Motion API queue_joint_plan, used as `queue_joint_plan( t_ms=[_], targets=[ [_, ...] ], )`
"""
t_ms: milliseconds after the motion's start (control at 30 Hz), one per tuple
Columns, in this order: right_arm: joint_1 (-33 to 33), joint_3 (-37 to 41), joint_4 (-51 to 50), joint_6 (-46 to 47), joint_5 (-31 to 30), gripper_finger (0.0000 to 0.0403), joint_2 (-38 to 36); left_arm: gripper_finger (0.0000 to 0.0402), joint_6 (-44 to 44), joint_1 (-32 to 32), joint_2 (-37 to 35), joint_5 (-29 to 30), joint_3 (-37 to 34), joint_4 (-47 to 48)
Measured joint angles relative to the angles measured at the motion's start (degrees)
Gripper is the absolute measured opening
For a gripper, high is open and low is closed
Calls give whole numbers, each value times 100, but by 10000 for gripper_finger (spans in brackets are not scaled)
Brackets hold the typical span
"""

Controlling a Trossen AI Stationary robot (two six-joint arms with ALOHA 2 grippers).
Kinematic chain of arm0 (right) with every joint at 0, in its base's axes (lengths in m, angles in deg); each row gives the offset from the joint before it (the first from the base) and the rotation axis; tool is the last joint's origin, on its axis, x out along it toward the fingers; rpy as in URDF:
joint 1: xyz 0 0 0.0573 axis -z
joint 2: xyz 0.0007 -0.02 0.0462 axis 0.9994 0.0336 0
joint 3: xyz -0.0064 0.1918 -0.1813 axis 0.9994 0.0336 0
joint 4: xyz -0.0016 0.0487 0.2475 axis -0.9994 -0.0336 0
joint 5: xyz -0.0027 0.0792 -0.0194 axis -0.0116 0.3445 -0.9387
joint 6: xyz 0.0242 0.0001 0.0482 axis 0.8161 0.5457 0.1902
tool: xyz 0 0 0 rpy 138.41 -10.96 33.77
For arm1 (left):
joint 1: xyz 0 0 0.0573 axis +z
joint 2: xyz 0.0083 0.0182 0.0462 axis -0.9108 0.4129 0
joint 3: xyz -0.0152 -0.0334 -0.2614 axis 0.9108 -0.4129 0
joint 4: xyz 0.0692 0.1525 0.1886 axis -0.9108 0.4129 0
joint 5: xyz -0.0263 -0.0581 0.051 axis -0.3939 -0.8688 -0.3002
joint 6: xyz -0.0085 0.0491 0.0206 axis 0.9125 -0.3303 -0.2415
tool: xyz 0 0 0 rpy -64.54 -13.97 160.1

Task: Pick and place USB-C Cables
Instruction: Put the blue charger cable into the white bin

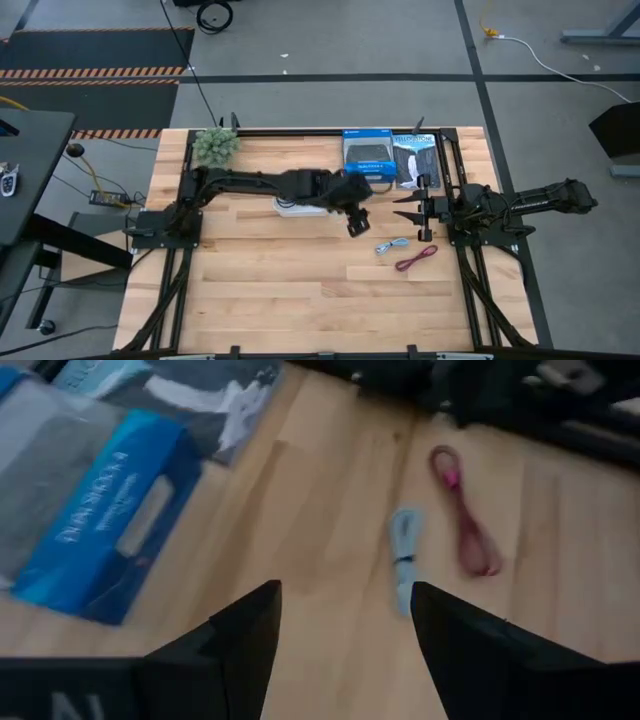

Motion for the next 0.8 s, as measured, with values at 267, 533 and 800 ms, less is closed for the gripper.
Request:
queue_joint_plan(
  t_ms=[267, 533, 800],
  targets=[
    [0, 0, 4, 0, -2, 128, -2, 231, 716, -487, 612, 867, -2, -1323],
    [1, 0, 3, 0, 0, 128, -2, 231, 1096, -764, 1181, 1401, -5, -1787],
    [-1, 0, 9, 0, 0, 128, -1, 231, 1069, -804, 1882, 1449, -4, -2962]
  ],
)
